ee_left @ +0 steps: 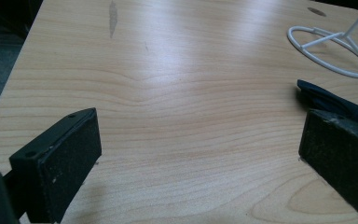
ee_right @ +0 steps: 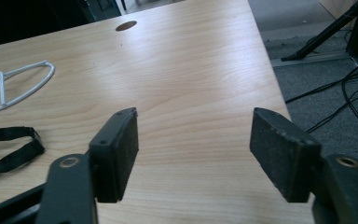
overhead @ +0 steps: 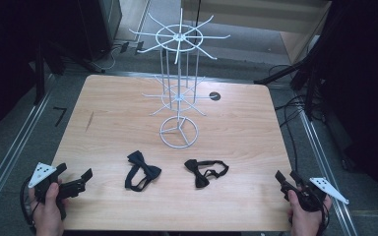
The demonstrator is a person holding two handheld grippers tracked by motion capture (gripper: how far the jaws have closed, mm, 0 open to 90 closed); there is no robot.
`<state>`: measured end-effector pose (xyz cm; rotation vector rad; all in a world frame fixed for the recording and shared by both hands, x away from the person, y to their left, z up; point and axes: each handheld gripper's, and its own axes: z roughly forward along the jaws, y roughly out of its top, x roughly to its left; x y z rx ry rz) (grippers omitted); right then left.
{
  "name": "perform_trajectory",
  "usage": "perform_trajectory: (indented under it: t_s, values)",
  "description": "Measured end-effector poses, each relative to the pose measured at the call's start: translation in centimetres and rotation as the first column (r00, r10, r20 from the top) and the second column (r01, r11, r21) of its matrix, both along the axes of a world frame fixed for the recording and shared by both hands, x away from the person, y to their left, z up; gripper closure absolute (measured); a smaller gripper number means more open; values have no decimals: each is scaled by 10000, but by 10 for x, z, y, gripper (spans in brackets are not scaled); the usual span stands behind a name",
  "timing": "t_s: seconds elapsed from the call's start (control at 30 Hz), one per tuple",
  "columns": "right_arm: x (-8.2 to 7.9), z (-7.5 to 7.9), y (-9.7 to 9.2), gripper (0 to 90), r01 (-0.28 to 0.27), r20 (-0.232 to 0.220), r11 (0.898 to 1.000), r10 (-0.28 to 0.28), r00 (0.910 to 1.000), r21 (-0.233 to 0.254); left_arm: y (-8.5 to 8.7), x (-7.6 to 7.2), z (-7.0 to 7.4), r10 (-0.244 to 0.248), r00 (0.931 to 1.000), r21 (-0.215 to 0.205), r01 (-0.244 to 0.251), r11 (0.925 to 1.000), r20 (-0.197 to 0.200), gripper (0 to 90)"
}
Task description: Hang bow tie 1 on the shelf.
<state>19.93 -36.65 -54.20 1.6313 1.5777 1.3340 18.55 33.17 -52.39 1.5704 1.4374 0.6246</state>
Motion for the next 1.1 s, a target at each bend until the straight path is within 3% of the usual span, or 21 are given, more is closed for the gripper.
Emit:
perform_trajectory:
  t_s: [0.37, 0.43, 0.63, 0.9, 1.1]
  values:
    - [-2, 19, 42, 377, -601, 276, 9981, 605, 9978, -146, -1, 0, 0, -62, 10000, 77, 62, 10000, -42, 0]
    - [-1, 25, 51, 378, -464, 240, 9976, 477, 9986, -509, -1, 0, 0, -69, 10000, 98, 70, 9999, -54, 0]
    - [-1, 33, 63, 372, -724, 245, 9952, 742, 9969, -664, -1, 0, 0, -79, 10000, 87, 80, 9999, -54, 0]
    - [3, 45, 87, 370, -1417, 394, 9877, 1445, 9887, -658, -1, 1, 0, -92, 9999, 53, 92, 9999, -52, 0]
    - [7, 49, 106, 345, -1879, 345, 9778, 1917, 9808, -931, -1, 0, 0, -111, 9999, 54, 112, 9999, -49, 0]
